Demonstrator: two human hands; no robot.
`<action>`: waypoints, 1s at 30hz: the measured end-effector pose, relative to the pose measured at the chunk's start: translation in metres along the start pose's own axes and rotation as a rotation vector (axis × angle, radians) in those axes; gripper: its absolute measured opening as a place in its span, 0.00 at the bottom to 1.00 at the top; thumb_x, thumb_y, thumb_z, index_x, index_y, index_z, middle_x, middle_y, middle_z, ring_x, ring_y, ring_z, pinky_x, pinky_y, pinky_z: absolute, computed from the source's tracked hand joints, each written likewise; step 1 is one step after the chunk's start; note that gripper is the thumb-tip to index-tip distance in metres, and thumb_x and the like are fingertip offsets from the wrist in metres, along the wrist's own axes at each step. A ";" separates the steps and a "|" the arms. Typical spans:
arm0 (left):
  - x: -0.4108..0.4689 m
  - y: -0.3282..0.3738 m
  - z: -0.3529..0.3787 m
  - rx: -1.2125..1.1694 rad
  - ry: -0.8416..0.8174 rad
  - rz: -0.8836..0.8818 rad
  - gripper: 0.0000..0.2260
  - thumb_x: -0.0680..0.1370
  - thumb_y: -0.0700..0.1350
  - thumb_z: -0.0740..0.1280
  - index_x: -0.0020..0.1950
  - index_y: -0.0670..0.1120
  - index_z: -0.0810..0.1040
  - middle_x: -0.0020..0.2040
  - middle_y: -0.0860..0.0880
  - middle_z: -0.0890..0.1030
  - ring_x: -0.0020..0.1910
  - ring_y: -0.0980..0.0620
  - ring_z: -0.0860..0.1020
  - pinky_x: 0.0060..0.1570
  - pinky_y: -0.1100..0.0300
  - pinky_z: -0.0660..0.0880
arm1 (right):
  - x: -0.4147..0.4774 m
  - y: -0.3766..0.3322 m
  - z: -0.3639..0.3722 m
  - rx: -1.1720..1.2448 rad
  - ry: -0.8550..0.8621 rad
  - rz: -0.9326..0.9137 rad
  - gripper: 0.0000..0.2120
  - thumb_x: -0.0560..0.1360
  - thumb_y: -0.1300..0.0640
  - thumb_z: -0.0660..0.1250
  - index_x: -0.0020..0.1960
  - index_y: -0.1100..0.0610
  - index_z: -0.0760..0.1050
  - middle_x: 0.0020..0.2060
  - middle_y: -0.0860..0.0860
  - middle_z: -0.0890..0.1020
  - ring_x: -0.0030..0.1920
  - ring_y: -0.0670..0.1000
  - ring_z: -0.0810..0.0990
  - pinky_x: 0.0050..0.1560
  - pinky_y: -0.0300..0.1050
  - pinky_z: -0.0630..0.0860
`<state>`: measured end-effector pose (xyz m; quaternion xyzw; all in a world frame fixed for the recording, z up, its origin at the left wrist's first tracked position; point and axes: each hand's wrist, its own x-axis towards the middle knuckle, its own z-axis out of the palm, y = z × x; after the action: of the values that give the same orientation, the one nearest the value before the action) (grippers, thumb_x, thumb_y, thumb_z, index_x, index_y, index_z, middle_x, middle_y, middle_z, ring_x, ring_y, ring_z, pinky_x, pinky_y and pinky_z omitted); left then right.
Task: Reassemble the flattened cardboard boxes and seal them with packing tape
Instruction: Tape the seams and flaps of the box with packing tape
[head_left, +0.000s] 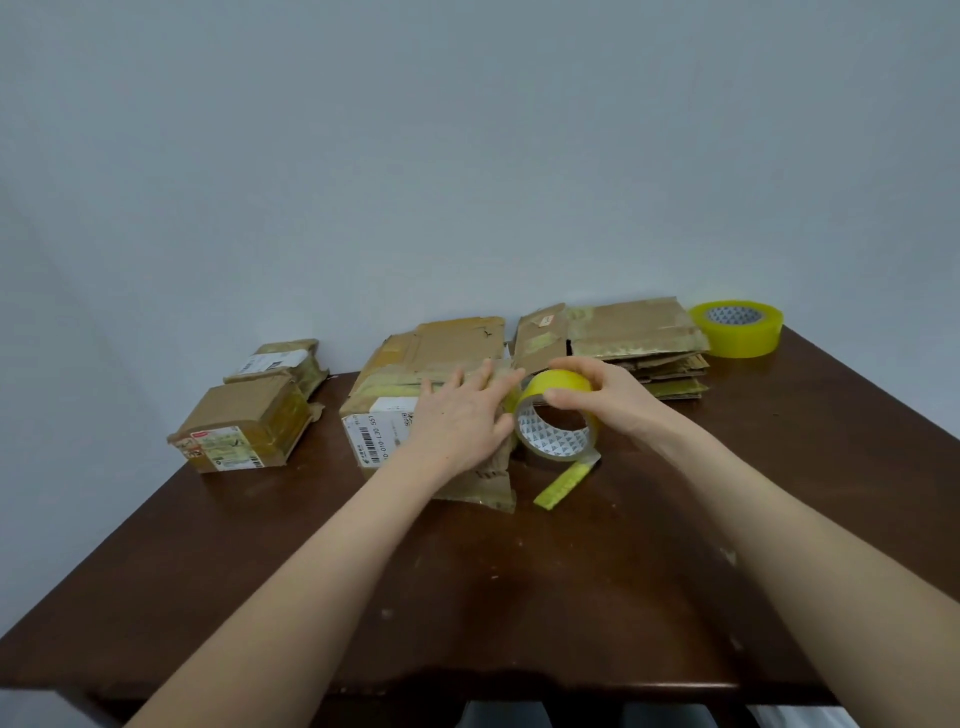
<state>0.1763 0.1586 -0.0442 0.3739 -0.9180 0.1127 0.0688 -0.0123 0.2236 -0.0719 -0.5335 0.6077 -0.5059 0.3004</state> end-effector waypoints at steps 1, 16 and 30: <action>-0.001 0.000 0.000 0.001 0.010 0.000 0.25 0.81 0.55 0.53 0.77 0.61 0.50 0.79 0.50 0.53 0.76 0.43 0.55 0.71 0.38 0.55 | -0.002 0.002 -0.001 -0.007 0.002 0.013 0.20 0.69 0.51 0.75 0.59 0.47 0.74 0.54 0.47 0.79 0.53 0.47 0.79 0.54 0.44 0.76; -0.001 -0.023 0.009 -0.020 0.052 0.054 0.25 0.80 0.53 0.55 0.76 0.62 0.52 0.78 0.54 0.55 0.76 0.46 0.56 0.73 0.44 0.55 | -0.006 -0.007 -0.012 -0.235 0.046 0.024 0.21 0.68 0.44 0.74 0.59 0.47 0.79 0.56 0.47 0.78 0.55 0.49 0.77 0.52 0.44 0.76; -0.013 -0.015 0.002 -0.008 0.179 0.077 0.20 0.79 0.52 0.61 0.71 0.54 0.68 0.73 0.46 0.67 0.72 0.44 0.64 0.70 0.44 0.62 | -0.014 -0.030 -0.010 -0.228 -0.035 0.094 0.15 0.75 0.46 0.68 0.58 0.53 0.78 0.55 0.48 0.80 0.59 0.49 0.76 0.58 0.45 0.72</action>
<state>0.1963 0.1561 -0.0464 0.3266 -0.9223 0.1446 0.1475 -0.0078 0.2426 -0.0437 -0.5438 0.6803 -0.4093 0.2719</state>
